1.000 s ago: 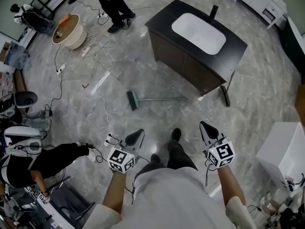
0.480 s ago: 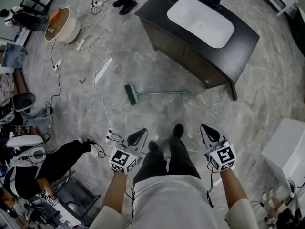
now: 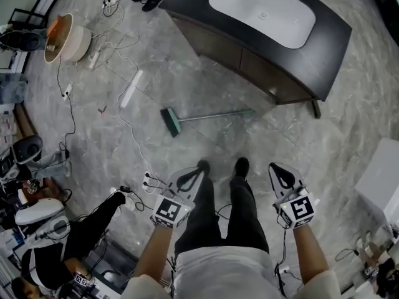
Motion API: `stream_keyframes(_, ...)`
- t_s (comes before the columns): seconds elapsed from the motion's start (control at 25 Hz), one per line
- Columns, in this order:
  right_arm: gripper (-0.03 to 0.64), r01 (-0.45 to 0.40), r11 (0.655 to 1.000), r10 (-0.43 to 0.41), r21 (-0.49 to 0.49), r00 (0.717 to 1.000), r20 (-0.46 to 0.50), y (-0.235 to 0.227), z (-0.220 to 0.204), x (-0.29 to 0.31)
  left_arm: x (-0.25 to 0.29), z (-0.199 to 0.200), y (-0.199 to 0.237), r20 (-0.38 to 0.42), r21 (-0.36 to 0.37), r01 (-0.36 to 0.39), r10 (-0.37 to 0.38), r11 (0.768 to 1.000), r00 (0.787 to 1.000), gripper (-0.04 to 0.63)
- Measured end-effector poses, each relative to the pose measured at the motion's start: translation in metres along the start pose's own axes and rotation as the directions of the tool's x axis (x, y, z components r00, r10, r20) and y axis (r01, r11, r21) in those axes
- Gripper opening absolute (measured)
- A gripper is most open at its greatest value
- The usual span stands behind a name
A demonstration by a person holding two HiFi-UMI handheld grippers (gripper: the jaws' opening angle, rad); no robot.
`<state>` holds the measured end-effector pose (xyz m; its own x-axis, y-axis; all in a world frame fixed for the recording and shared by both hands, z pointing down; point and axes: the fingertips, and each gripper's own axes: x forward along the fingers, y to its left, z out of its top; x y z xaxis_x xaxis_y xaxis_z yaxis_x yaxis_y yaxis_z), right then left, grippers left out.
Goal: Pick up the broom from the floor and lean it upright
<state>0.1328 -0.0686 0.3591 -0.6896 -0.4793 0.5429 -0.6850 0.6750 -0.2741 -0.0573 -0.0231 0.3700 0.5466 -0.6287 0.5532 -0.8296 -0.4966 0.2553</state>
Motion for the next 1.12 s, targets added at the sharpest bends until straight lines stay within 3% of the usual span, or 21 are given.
stream_keyframes(0.24, -0.006, 0.056, 0.997, -0.057, 0.058, 0.998, 0.008, -0.009, -0.042, 0.053, 0.045, -0.052, 0.044, -0.020, -0.010, 0.053, -0.053, 0.999, 0.998, 0.011)
stream_keyframes(0.52, -0.005, 0.087, 0.991, -0.087, 0.102, 0.996, 0.002, -0.022, -0.107, 0.116, 0.095, -0.125, 0.095, -0.055, 0.042, 0.086, -0.084, 0.995, 0.995, 0.011)
stream_keyframes(0.64, -0.006, 0.097, 0.990, -0.098, 0.106, 0.995, 0.000, -0.035, -0.135, 0.141, 0.120, -0.152, 0.110, -0.092, 0.041, 0.113, -0.109, 0.993, 0.990, 0.009)
stream_keyframes(1.12, -0.005, 0.088, 0.993, -0.089, 0.081, 0.996, 0.014, -0.100, -0.234, 0.227, 0.236, -0.275, 0.156, -0.150, 0.150, 0.198, -0.175, 0.969, 0.973, 0.009)
